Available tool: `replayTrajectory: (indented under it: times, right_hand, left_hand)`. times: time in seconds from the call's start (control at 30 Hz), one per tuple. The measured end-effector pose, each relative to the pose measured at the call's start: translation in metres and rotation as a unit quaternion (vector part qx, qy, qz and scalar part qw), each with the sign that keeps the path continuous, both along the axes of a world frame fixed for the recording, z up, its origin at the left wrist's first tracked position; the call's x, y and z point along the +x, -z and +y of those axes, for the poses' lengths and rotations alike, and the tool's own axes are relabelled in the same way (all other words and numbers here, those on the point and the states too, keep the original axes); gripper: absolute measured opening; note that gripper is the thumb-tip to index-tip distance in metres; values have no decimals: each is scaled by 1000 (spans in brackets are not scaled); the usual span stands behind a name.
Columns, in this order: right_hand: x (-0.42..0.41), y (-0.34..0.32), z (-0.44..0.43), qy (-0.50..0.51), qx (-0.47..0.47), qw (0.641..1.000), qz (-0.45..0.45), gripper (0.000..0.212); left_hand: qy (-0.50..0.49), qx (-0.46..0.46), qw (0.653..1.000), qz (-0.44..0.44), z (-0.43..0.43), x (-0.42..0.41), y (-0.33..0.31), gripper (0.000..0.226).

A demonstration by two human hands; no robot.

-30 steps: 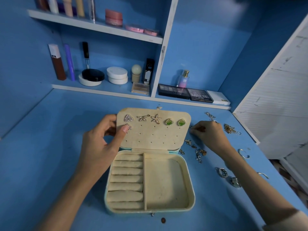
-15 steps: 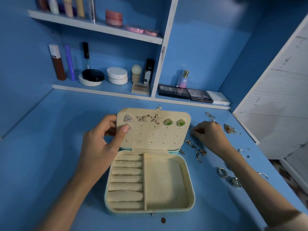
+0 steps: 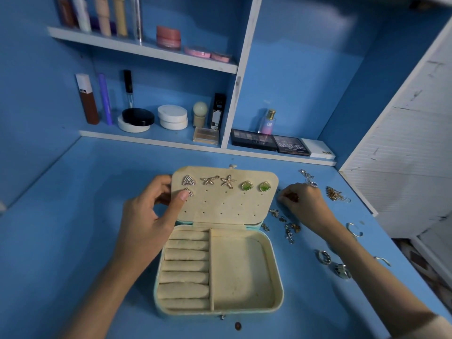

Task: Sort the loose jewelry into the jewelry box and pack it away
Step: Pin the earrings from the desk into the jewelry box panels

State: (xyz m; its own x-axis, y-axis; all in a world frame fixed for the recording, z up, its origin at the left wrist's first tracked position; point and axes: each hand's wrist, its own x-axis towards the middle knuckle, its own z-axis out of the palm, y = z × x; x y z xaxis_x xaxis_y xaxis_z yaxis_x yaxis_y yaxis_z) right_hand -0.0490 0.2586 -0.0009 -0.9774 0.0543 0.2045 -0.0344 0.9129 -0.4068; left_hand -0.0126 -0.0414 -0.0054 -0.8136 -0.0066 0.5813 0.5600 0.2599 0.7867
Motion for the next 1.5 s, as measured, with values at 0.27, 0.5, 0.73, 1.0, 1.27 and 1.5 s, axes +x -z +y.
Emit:
replayTrajectory:
  times: [0.27, 0.5, 0.73, 1.0, 1.27, 1.5]
  right_hand:
    - [5, -19, -8, -13, -80, 997, 10, 10]
    - [18, -61, -46, -105, -174, 979, -19, 12]
    - [30, -85, -97, -226, -190, 947, -124, 3]
    - [31, -88, -126, -308, -195, 904, -223, 6]
    - [28, -81, -136, -325, -210, 884, -262, 7]
    - [29, -82, -140, -343, -212, 877, -262, 8]
  left_hand:
    - [-34, -63, 997, 22, -3, 18, 1, 5]
    - [-41, -105, 993, 39, -8, 34, 14, 11]
    - [-32, -124, 990, 51, -10, 42, 25, 20]
    - [-34, -116, 991, 54, -8, 44, 25, 19]
    - [-26, -112, 992, 51, -9, 45, 25, 20]
    - [-37, -120, 991, 53, -9, 45, 25, 18]
